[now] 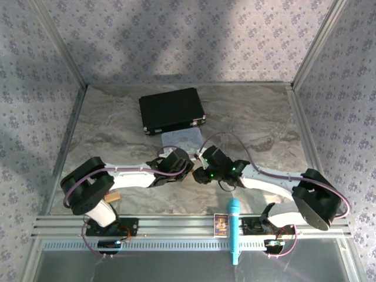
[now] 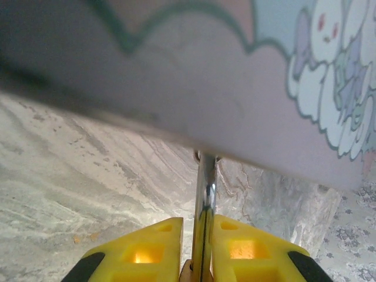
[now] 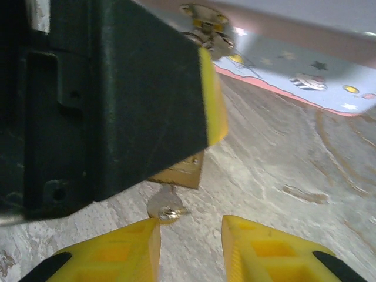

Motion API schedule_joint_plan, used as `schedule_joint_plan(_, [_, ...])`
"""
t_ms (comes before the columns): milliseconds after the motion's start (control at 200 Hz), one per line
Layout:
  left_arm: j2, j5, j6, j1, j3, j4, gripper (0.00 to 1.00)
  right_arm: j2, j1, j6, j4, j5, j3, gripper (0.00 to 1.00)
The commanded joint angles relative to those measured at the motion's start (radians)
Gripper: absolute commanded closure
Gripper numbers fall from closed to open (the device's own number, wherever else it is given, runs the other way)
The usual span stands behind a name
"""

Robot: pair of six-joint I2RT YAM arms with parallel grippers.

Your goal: Unlock the padlock with the key

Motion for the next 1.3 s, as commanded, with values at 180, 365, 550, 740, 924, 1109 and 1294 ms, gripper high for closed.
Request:
schedule_joint_plan(180, [-0.028, 0.034, -0.028, 0.006, -0.041, 0.023, 1.0, -0.018, 0.013, -0.043, 0.103, 0.016, -0.033, 0.61])
schedule_joint_plan(365, [-0.054, 0.042, -0.024, 0.006, -0.039, 0.018, 1.0, 0.009, 0.04, -0.069, 0.09, 0.035, -0.014, 0.65])
schedule_joint_plan(550, [-0.078, 0.042, -0.024, 0.006, -0.049, 0.017, 1.0, 0.03, 0.05, -0.071, 0.126, 0.042, -0.016, 0.7])
schedule_joint_plan(740, [-0.086, 0.051, -0.028, 0.006, -0.06, 0.029, 1.0, 0.028, 0.049, -0.078, 0.153, 0.06, -0.022, 0.85])
schedule_joint_plan(924, [-0.083, 0.056, -0.029, 0.006, -0.068, 0.037, 1.0, 0.028, 0.01, -0.023, 0.23, -0.033, -0.067, 0.93])
schedule_joint_plan(1109, [-0.087, 0.059, -0.03, 0.005, -0.072, 0.038, 1.0, 0.026, -0.045, 0.066, 0.337, -0.125, -0.134, 0.93])
schedule_joint_plan(1294, [-0.096, 0.064, -0.029, 0.004, -0.08, 0.041, 1.0, 0.014, -0.138, 0.161, 0.426, -0.232, -0.192, 0.93])
